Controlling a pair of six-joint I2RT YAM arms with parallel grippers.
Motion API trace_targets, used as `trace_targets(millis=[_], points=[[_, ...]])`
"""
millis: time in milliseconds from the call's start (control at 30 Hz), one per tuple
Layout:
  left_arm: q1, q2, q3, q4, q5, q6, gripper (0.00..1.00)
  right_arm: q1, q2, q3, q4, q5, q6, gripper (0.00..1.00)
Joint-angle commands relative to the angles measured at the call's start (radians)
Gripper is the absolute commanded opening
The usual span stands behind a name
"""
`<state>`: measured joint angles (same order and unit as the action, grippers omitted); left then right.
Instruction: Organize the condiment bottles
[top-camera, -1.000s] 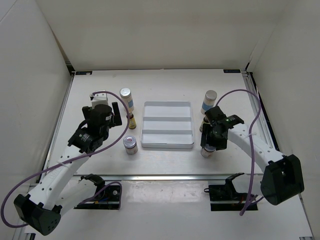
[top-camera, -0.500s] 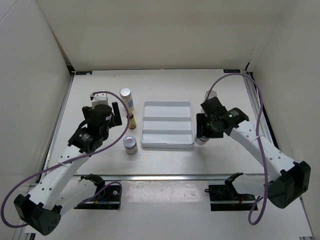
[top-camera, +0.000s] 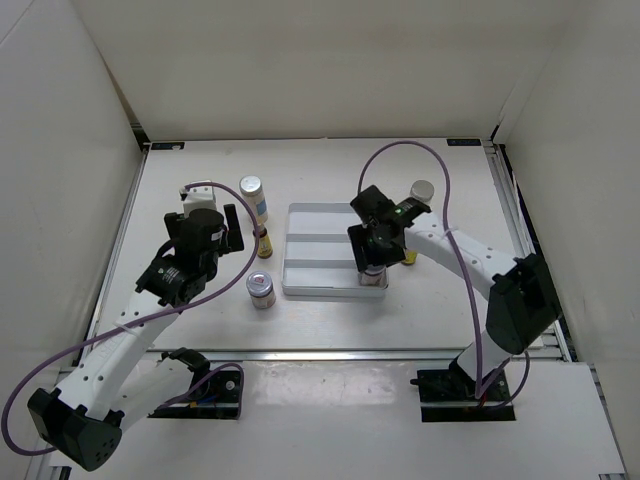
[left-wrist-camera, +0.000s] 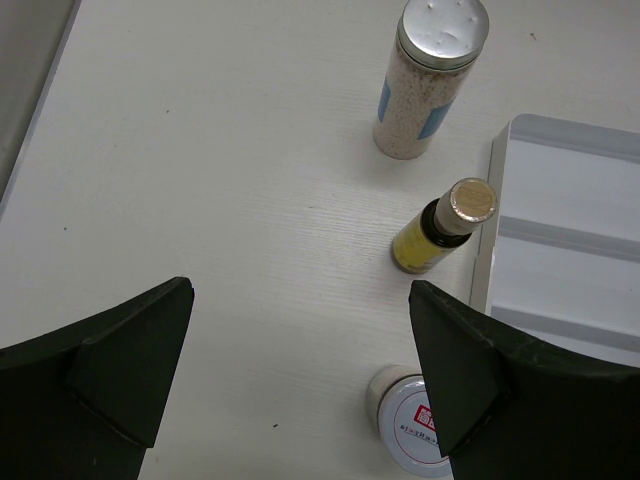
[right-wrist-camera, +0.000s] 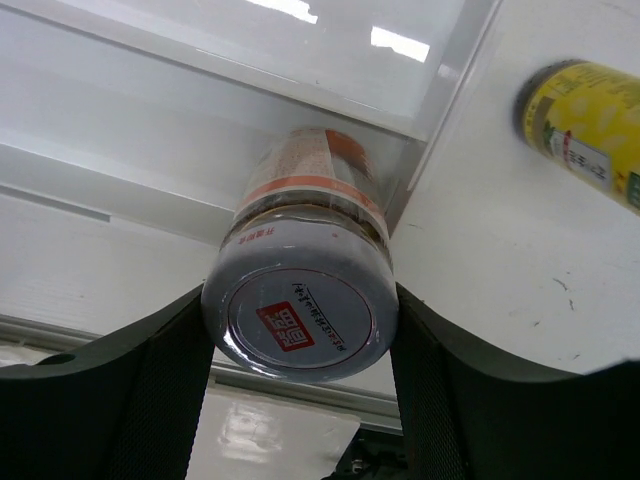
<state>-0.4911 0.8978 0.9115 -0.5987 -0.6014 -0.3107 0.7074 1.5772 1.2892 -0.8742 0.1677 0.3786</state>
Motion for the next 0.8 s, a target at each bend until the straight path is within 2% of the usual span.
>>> trace_targets(millis=[0,100,133,167,267,333,367,533,600,767], points=[[-0.003,-0.013,0.015,0.008,-0.003,0.007,1.00,0.001,0.009,-0.011,0.073,-0.014,-0.021,0.04],[-0.003,-0.013,0.015,0.008,-0.003,0.007,1.00,0.001,0.033,-0.039,0.092,-0.034,-0.021,0.04],[-0.003,-0.013,0.015,0.008,-0.003,0.007,1.00,0.001,0.044,-0.050,0.092,-0.034,-0.021,0.07],[-0.003,-0.013,0.015,0.008,-0.003,0.007,1.00,0.010,0.044,-0.050,0.092,-0.034,-0.021,0.20],[-0.003,-0.013,0.015,0.008,-0.003,-0.002,1.00,0.010,0.018,-0.059,0.092,-0.001,-0.003,0.42],[-0.003,-0.013,0.004,0.008,-0.003,-0.011,1.00,0.020,-0.008,-0.059,0.071,0.039,0.006,0.86],[-0.003,-0.004,-0.015,0.019,-0.003,-0.025,1.00,0.020,-0.035,-0.042,0.060,0.073,0.006,1.00],[-0.003,0.015,-0.036,0.051,0.144,-0.011,1.00,0.046,-0.166,0.028,0.009,0.151,0.017,1.00],[-0.003,0.015,-0.004,0.005,0.218,0.001,1.00,0.066,-0.244,0.047,0.009,0.176,0.008,1.00],[-0.003,-0.019,0.052,-0.120,0.434,-0.083,1.00,0.084,-0.367,0.059,-0.009,0.214,-0.020,1.00]])
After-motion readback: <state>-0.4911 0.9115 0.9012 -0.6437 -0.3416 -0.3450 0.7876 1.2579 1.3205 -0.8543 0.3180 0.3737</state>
